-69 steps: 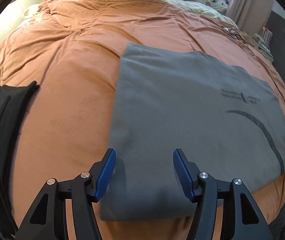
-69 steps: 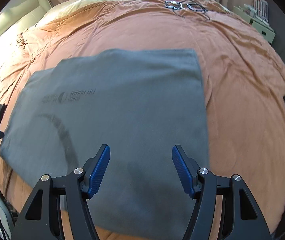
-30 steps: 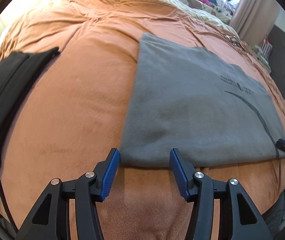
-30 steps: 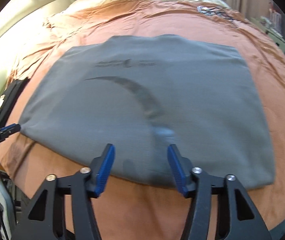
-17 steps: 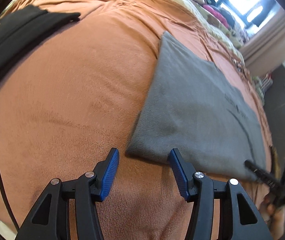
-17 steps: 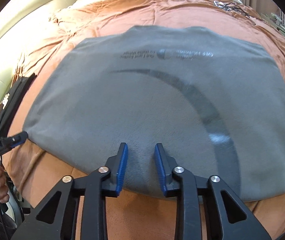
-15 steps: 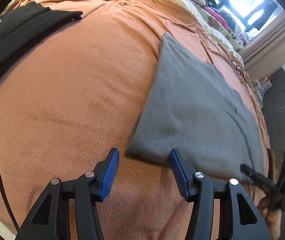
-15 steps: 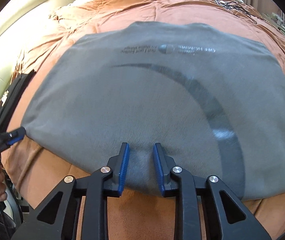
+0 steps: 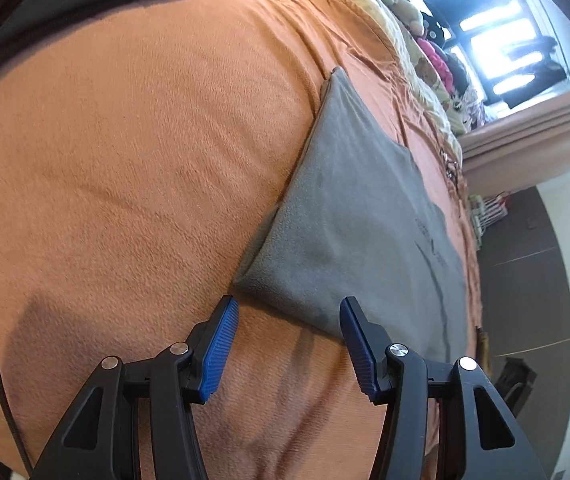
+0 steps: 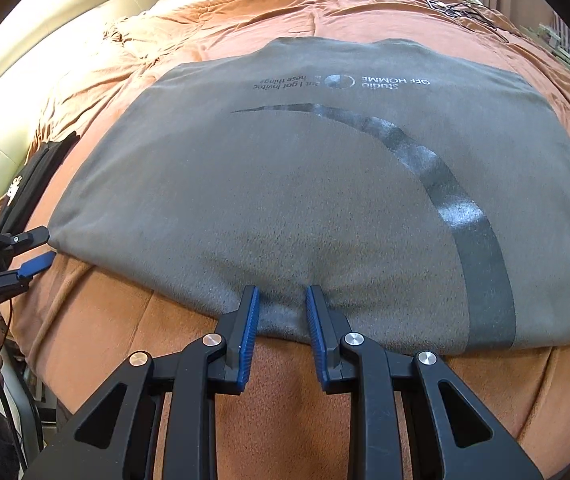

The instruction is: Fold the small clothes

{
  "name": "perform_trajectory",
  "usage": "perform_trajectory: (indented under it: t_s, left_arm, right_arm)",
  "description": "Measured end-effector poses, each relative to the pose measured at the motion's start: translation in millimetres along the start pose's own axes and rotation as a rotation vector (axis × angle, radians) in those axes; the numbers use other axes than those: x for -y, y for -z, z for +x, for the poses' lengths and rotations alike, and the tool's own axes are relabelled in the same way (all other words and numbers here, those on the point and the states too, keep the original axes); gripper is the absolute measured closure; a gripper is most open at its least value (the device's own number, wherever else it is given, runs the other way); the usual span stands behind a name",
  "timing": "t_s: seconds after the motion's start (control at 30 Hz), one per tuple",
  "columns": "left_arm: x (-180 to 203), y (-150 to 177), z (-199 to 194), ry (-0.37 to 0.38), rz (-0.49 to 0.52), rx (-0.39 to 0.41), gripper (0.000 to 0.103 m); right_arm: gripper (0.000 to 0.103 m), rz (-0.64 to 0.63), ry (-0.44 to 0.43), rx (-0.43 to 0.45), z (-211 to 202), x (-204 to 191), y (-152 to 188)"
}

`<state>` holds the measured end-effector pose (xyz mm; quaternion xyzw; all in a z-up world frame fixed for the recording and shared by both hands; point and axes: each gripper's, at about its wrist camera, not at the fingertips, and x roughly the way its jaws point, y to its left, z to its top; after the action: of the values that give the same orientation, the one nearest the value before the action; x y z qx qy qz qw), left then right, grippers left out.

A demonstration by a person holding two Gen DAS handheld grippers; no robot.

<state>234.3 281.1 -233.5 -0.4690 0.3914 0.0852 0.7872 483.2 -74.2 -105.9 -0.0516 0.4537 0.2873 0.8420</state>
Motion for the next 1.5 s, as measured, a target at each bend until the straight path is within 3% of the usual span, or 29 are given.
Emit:
perform_trajectory:
  t_s: [0.23,0.47,0.7,1.03,1.2,1.37,1.43,1.5]
  left_arm:
    - [-6,0,-2,0.056,-0.071,0.001,0.048]
    - [-5,-1,1,0.062,-0.106,0.015,0.048]
    - [-9,-7,7,0.019,-0.119,0.066,0.071]
    - [-5,-1,-5,-0.065,-0.101,0.188,0.072]
    - [-3,-12,4,0.010,-0.127,0.154,0.072]
    - [10,-18,0,0.089,-0.096,0.170,0.071]
    - [14,-19,3,0.073,-0.087,0.162,0.069]
    - [16,-19,8,-0.020,-0.072,0.152,0.069]
  right_arm:
    - [0.090,0.042,-0.043,-0.010,-10,10,-4]
    - [0.091,0.096,-0.062,0.022,-17,25,-19]
    - [0.091,0.119,-0.087,0.004,1,28,-22]
    - [0.091,0.108,-0.154,-0.006,9,36,-24]
    - [0.091,0.079,-0.164,-0.004,11,33,-27]
    - [0.091,0.084,-0.191,-0.005,12,38,-33]
    - [0.091,0.090,-0.183,-0.001,11,40,-34]
    - [0.091,0.090,-0.184,0.000,11,41,-35]
